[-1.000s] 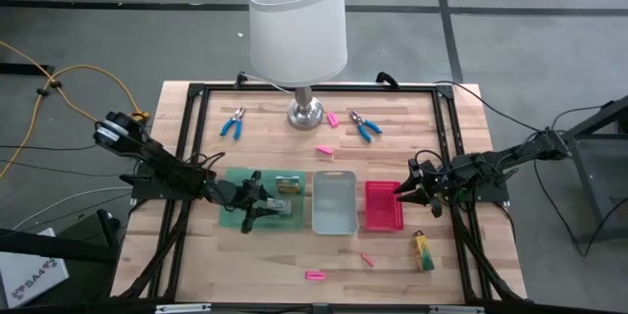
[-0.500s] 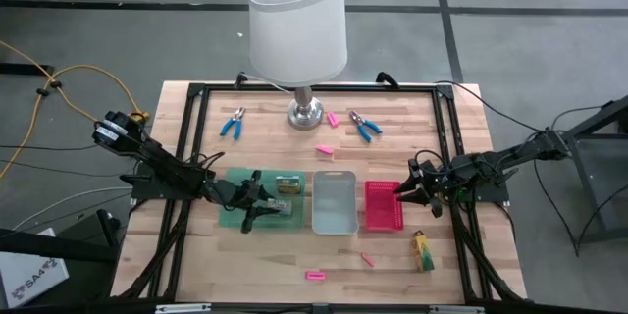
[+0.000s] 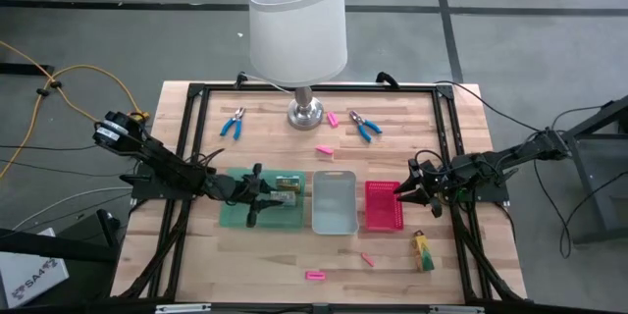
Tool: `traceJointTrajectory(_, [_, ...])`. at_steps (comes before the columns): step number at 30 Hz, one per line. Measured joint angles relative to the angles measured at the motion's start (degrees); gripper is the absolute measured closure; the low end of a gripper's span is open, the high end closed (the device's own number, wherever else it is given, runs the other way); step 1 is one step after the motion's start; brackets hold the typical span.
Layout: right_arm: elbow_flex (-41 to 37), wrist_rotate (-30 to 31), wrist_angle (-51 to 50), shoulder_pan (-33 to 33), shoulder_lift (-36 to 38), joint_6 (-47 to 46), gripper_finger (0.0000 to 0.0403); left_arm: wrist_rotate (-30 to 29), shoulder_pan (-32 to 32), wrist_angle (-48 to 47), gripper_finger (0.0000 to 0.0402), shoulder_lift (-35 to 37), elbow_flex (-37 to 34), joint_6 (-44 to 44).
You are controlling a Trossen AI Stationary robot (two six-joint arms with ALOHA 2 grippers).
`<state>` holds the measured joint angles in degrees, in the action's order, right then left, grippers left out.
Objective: Pick & Place School Supplies
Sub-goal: Put the yellow box of crayons into the green bin
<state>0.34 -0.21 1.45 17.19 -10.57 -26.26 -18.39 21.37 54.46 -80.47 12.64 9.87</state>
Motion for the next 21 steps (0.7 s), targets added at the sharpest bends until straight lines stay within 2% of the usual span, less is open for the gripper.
traceJointTrajectory(8, [0.00, 0.02, 0.00, 0.00, -0.02, 0.00, 0.0292, -0.02, 0.00, 0.27, 0.0291, -2.13, 0.00, 0.48])
traceJointTrajectory(21, [0.00, 0.01, 0.00, 0.00, -0.01, 0.00, 0.0292, 0.25, 0.00, 5.86, 0.0291, -5.60, 0.09, 0.45])
